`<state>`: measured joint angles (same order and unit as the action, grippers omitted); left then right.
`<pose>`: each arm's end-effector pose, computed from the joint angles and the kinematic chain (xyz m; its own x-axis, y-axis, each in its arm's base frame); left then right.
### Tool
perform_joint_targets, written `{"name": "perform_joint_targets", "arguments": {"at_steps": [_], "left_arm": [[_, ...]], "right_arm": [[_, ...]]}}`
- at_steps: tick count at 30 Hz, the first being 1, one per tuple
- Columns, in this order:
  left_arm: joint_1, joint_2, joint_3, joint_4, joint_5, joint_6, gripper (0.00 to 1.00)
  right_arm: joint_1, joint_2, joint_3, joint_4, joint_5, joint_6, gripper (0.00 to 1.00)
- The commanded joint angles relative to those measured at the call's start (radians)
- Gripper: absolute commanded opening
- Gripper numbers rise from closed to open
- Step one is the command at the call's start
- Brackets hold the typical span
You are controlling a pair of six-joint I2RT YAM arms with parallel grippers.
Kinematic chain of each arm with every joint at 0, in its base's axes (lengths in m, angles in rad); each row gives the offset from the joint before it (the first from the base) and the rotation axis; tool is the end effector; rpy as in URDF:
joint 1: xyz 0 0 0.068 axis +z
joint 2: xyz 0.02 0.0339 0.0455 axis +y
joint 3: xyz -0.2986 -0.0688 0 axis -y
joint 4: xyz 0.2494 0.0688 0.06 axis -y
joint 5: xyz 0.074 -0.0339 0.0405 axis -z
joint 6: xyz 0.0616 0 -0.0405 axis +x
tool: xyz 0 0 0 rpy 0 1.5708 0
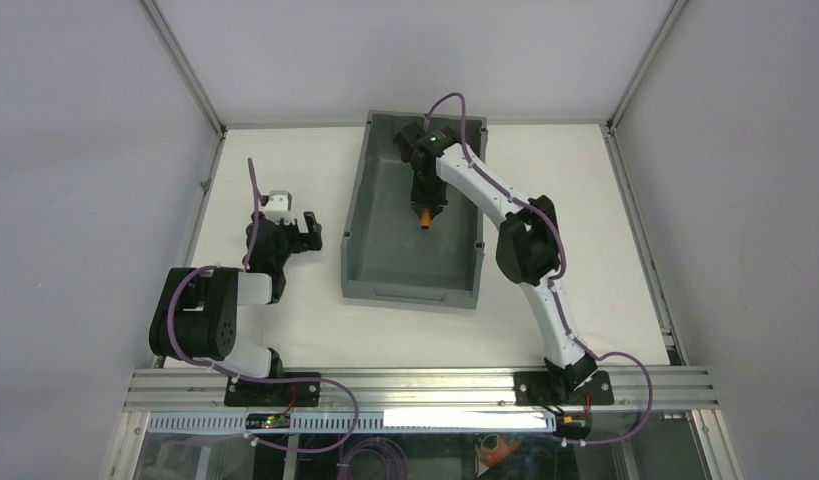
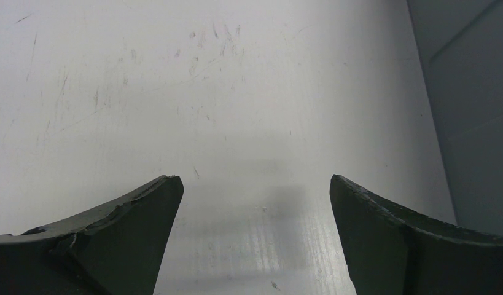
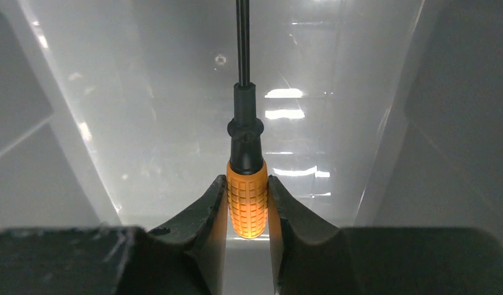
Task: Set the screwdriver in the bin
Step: Place the screwdriver in the bin.
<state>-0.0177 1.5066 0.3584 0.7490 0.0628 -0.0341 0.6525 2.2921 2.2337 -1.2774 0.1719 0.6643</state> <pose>0.2826 -0.0089 0.1560 -0.3910 -0.0271 -0.9200 0.0622 0.9965 -0.0558 0.4045 0.2958 0.2521 -0.9577 0.0326 -0.2859 0.0303 0.9995 0.0126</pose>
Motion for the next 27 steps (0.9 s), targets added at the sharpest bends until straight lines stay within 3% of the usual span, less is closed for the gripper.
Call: {"name": "perform_joint_targets", "arguments": {"at_steps": [1,20,27], "left_arm": [[0.007,0.0,0.015,0.075,0.024,0.011,0.99],[0.007,0.0,0.014,0.075,0.025,0.011,0.99],[0.007,-0.001,0.014,0.076,0.025,0.011,0.99]], "right_arm": [[0.004,0.038,0.051,0.044,0.005,0.009,0.0],[-0.024,0.147,0.037,0.106,-0.064,-0.01,0.03],[-0.029,0.166,0.031,0.098,-0.058,-0.015,0.15]]}}
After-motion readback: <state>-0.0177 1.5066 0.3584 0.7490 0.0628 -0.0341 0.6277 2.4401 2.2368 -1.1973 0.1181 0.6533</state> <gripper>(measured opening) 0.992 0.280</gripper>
